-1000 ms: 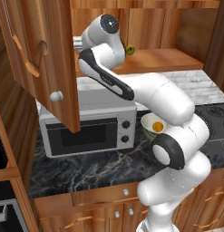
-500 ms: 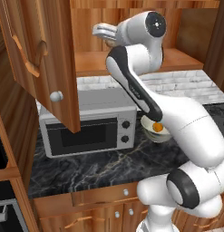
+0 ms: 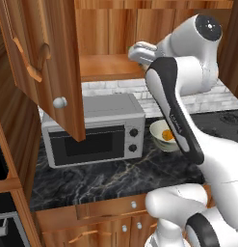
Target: Open the cabinet. Pick the peach and orange from the cabinet and place them into the bowl. Then close the cabinet.
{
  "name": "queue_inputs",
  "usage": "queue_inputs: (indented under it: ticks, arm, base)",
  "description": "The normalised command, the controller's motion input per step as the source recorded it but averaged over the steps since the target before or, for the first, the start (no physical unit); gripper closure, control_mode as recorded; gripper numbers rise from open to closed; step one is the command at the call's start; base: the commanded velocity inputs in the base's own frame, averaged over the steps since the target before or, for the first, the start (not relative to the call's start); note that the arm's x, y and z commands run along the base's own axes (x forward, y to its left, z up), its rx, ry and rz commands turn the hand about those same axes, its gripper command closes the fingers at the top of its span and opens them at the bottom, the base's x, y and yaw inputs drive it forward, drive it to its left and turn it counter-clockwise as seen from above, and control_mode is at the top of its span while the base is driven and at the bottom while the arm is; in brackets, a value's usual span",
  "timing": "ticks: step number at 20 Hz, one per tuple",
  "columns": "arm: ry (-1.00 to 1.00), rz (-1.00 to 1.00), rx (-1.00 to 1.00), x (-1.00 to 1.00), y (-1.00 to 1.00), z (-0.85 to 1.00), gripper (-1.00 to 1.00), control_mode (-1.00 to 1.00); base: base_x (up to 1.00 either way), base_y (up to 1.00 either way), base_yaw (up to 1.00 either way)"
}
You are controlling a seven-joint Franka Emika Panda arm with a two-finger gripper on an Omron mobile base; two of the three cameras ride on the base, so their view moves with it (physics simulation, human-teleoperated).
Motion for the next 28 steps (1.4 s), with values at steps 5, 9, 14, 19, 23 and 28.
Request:
queue_inputs:
  ticks: [5, 9, 14, 19, 23, 28]
  arm:
    - [0.35, -0.06, 0.00, -1.00, -0.73, -1.00, 1.00, -1.00]
    - [0.27, -0.07, -0.07, -0.68, -0.82, -0.98, 1.00, -1.00]
    - [0.29, -0.17, 0.00, 0.05, -0.95, -0.46, 1.00, -1.00]
    - [0.29, -0.19, -0.07, 0.68, -0.71, -0.55, 1.00, -1.00]
    - [0.21, 0.00, -0.07, 1.00, -0.06, -0.60, 1.00, -1.00]
    - [0.12, 0.00, 0.00, 0.96, -0.09, -0.58, 1.00, -1.00]
  base:
    - [0.00, 0.00, 0.00]
    - [0.00, 0.00, 0.00]
    - [0.00, 0.00, 0.00]
    - [0.00, 0.00, 0.00]
    - [0.00, 0.00, 0.00]
    - [0.00, 0.00, 0.00]
